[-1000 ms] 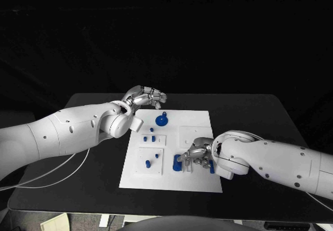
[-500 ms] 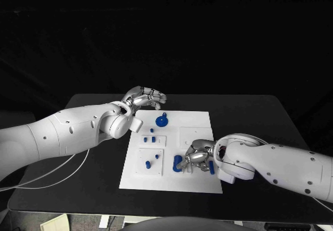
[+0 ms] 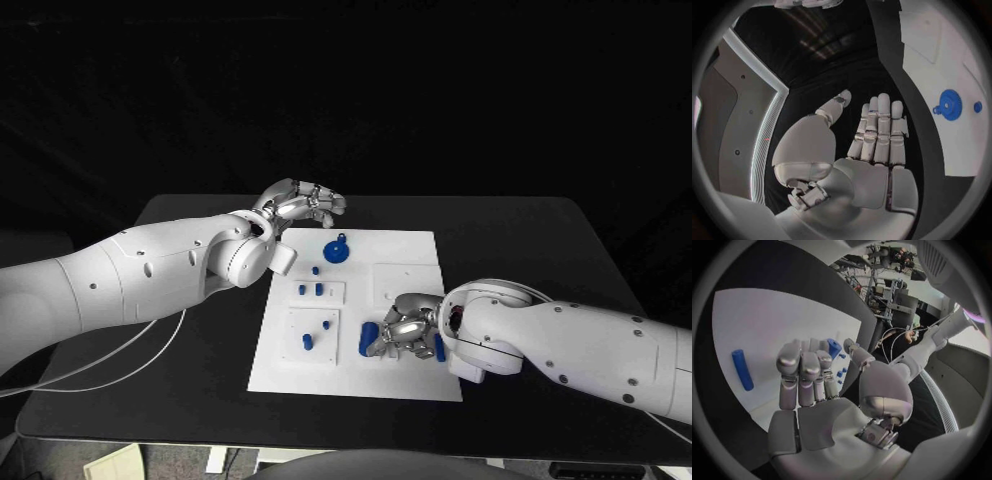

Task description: Assemble the parts on the task board

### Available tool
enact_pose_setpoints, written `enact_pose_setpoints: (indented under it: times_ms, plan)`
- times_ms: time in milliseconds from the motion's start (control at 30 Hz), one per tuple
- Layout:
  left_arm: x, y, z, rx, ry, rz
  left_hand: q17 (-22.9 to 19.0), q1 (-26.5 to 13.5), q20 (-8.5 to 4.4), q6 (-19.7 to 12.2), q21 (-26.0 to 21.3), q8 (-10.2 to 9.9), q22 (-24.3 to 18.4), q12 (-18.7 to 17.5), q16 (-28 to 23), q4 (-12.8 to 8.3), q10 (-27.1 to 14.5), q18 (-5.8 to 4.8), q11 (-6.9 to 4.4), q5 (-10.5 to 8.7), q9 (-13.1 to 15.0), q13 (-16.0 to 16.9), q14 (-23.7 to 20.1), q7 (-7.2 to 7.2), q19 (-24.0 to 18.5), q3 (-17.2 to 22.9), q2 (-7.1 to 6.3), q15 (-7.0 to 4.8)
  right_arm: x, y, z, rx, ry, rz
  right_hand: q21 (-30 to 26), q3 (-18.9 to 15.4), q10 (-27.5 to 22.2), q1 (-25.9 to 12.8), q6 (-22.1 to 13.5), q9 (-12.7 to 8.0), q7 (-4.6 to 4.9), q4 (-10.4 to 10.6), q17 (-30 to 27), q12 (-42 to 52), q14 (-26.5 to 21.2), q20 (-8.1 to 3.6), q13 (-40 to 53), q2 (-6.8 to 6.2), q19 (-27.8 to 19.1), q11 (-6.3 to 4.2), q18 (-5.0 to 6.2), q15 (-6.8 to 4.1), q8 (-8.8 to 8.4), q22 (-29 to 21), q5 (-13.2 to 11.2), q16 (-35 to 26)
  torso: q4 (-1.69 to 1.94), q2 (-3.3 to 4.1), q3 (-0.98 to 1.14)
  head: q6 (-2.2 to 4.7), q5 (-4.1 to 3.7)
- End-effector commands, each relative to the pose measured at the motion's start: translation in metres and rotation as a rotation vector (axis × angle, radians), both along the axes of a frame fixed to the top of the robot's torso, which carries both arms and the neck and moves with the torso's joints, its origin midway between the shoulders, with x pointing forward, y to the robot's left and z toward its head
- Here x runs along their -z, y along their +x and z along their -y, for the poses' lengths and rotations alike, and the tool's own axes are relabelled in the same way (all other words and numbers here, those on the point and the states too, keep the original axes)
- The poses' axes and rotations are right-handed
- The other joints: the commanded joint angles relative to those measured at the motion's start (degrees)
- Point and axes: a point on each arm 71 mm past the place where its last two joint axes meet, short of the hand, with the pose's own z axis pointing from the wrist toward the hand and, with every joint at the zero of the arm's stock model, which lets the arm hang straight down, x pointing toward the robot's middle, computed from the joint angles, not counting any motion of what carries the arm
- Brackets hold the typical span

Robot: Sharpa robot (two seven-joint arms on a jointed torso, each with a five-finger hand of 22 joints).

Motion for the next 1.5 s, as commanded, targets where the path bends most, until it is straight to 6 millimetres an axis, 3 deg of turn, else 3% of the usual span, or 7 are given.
enact_pose_setpoints:
  times_ms: [33, 500, 1067, 1200, 1267, 1333, 1500]
  plan:
    - [-0.0008, -0.0004, 0.0022, 0.014, -0.006, 0.003, 0.1, -0.4, 0.03, -0.3, -0.2, 0.16, 0.09, 0.08, -0.33, 0.24, -0.3, 0.77, 0.02, 0.0, -0.08, -0.09, 0.38, 0.12, 0.0, 0.0, 0.12, 0.18, 0.0027, -0.0001, 0.0008, -0.008, -0.031, -0.007, -0.25, -0.32, 0.3, -0.28, 0.61, 0.01, -0.01, -0.12, 0.1, -0.32, 0.05, 0.54, -0.04, 1.04, -0.03, -0.21, 6.67, -0.45, 0.1, 0.66, -0.22, -0.32, 0.01, -0.01, 0.02, -0.08, 0.03]
    - [-0.0005, -0.0005, 0.0026, 0.019, -0.006, -0.002, 0.13, -0.48, 0.04, -0.26, -0.24, 0.2, 0.13, 0.07, -0.39, 0.3, -0.32, 0.76, 0.03, -0.03, -0.07, -0.11, 0.38, 0.11, -0.01, -0.03, 0.12, 0.19, 0.0066, 0.0078, 0.0047, 0.037, -0.07, 0.001, -0.13, 1.69, 0.79, -1.49, 1.29, -0.21, -0.12, 2.1, 0.39, -0.68, 0.14, 0.86, -0.08, 4.49, -0.03, -0.32, 6.67, -0.5, -0.27, 0.74, -0.25, -0.33, -0.02, 0.02, 0.04, -0.22, -0.03]
    - [-0.0004, -0.0003, 0.0011, 0.016, -0.005, -0.002, 0.16, -0.5, 0.04, -0.23, -0.27, 0.22, 0.18, 0.08, -0.44, 0.31, -0.31, 0.76, 0.02, -0.03, -0.07, -0.12, 0.38, 0.09, -0.01, -0.03, 0.13, 0.2, 0.0079, 0.0079, 0.0079, 0.033, -0.081, 0.001, 0.22, 6.37, 1.05, -2.5, 1.72, -0.47, -0.08, 4.14, 0.69, -0.96, 0.22, 1.11, 0.14, 5.5, -0.03, -0.27, 6.67, -0.43, -0.79, 0.87, -0.07, -0.38, -0.01, -0.01, 0.01, -0.42, -0.05]
    - [-0.0004, -0.0004, 0.0014, 0.016, -0.005, -0.002, 0.17, -0.49, 0.04, -0.23, -0.28, 0.23, 0.19, 0.08, -0.45, 0.31, -0.31, 0.76, 0.02, -0.03, -0.07, -0.12, 0.38, 0.08, -0.01, -0.03, 0.13, 0.2, 0.0084, 0.0063, 0.0064, 0.024, -0.082, -0.005, 0.37, 6.86, 1.08, -2.72, 1.79, -0.55, -0.04, 3.67, 0.74, -0.98, 0.26, 1.18, 0.22, 5.08, -0.02, -0.22, 6.67, -0.38, -0.91, 0.94, 0.44, -0.41, 0.01, 0.0, -0.01, -0.45, -0.05]
    - [-0.0004, -0.0004, 0.0015, 0.017, -0.005, -0.002, 0.17, -0.49, 0.04, -0.23, -0.29, 0.23, 0.19, 0.08, -0.46, 0.31, -0.31, 0.76, 0.02, -0.03, -0.07, -0.12, 0.38, 0.08, -0.02, -0.03, 0.13, 0.2, 0.0086, 0.006, 0.006, 0.022, -0.083, -0.006, 0.63, 6.08, 1.1, -3.04, 1.86, -0.55, 0.0, 1.63, 0.84, -1.0, 0.32, 1.24, 0.37, 4.8, 0.05, -0.16, 6.67, -0.32, -1.02, 0.98, 2.63, -0.42, -0.02, -0.02, 0.0, -0.41, -0.04]
    - [-0.0004, -0.0005, 0.0016, 0.017, -0.005, -0.003, 0.18, -0.49, 0.04, -0.23, -0.29, 0.23, 0.2, 0.09, -0.46, 0.31, -0.31, 0.76, 0.02, -0.03, -0.07, -0.12, 0.38, 0.08, -0.02, -0.02, 0.13, 0.2, 0.0089, 0.0061, 0.0061, 0.023, -0.084, -0.007, 0.68, 5.58, 1.13, -3.19, 1.91, -0.55, 0.0, 0.75, 0.87, -1.02, 0.35, 1.26, 0.43, 4.63, 0.04, -0.17, 6.67, -0.33, -1.06, 0.95, 2.98, -0.44, -0.02, -0.02, 0.0, -0.41, -0.04]
    - [-0.0004, -0.0004, 0.0008, 0.015, -0.004, -0.002, 0.19, -0.48, 0.04, -0.22, -0.3, 0.24, 0.21, 0.09, -0.47, 0.31, -0.32, 0.76, 0.02, -0.04, -0.07, -0.12, 0.38, 0.08, -0.02, -0.02, 0.12, 0.2, 0.0103, 0.0061, 0.0061, 0.023, -0.087, -0.011, 0.67, 5.24, 1.21, -3.33, 2.03, -0.57, -0.01, -0.34, 0.93, -1.14, 0.4, 1.29, 0.52, 5.03, 0.05, -0.19, 6.67, -0.34, -1.19, 0.82, 4.85, -0.54, -0.01, 0.0, 0.0, -0.44, -0.04]
